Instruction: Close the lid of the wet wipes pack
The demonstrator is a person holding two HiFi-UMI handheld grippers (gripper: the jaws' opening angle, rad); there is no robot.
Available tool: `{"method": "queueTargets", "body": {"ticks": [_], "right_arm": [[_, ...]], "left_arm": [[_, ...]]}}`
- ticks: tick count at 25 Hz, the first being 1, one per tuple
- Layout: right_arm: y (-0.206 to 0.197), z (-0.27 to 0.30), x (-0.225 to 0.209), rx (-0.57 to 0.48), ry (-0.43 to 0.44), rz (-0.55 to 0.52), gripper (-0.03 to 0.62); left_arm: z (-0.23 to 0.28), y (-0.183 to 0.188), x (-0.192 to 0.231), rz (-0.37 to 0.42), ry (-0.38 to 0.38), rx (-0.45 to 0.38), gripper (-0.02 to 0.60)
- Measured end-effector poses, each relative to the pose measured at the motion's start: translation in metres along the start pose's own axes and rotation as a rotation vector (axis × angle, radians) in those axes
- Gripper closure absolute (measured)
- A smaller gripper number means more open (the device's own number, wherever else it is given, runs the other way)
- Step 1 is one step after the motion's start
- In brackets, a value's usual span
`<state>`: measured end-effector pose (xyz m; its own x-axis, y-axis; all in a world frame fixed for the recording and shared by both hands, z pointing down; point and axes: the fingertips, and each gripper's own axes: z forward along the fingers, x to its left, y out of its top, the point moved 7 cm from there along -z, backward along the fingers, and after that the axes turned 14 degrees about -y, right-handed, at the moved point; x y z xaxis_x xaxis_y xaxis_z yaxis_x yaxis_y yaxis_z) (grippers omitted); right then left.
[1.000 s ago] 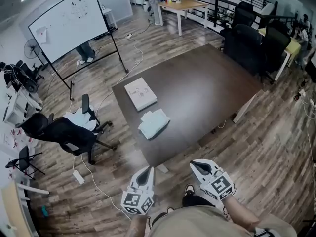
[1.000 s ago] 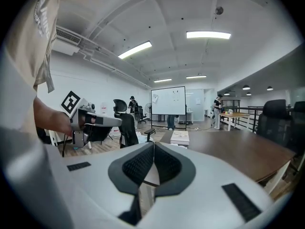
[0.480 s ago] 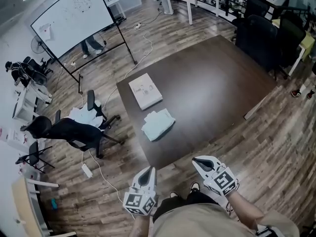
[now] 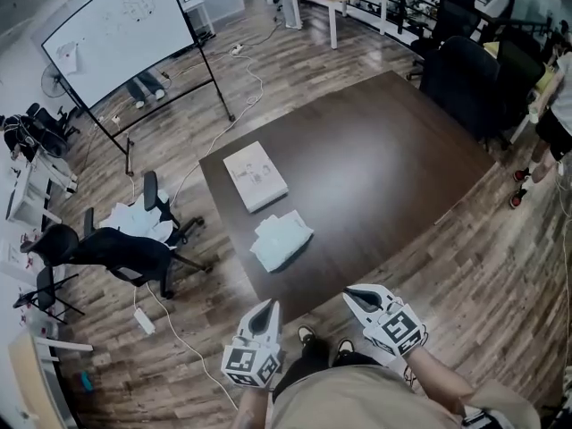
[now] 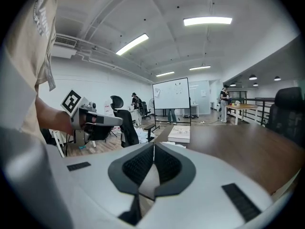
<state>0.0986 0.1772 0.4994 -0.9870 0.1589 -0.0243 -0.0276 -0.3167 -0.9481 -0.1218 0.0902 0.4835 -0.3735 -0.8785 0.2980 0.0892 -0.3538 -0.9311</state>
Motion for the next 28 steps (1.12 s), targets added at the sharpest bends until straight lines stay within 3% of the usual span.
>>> {"method": "queueTargets", "body": {"ticks": [7,18,28], "right_arm": [[0.031,0.040,-0.006,-0.012,-0.072,0.091,0.580],[0.055,0.096,0.015,0.012,-0.108,0.037,0.580],[0.073,0.136,0.017,0.032,-0.057,-0.036,0.580]], "left_arm": [[0.013,0.036,0.047,0.061,-0.054,-0.046,0.572],[0.011,0.047,0.115,0.035,-0.090,-0.072,0.572],[0.005,0.044,0.141,-0.012,-0.029,-0.093,0.572]]}}
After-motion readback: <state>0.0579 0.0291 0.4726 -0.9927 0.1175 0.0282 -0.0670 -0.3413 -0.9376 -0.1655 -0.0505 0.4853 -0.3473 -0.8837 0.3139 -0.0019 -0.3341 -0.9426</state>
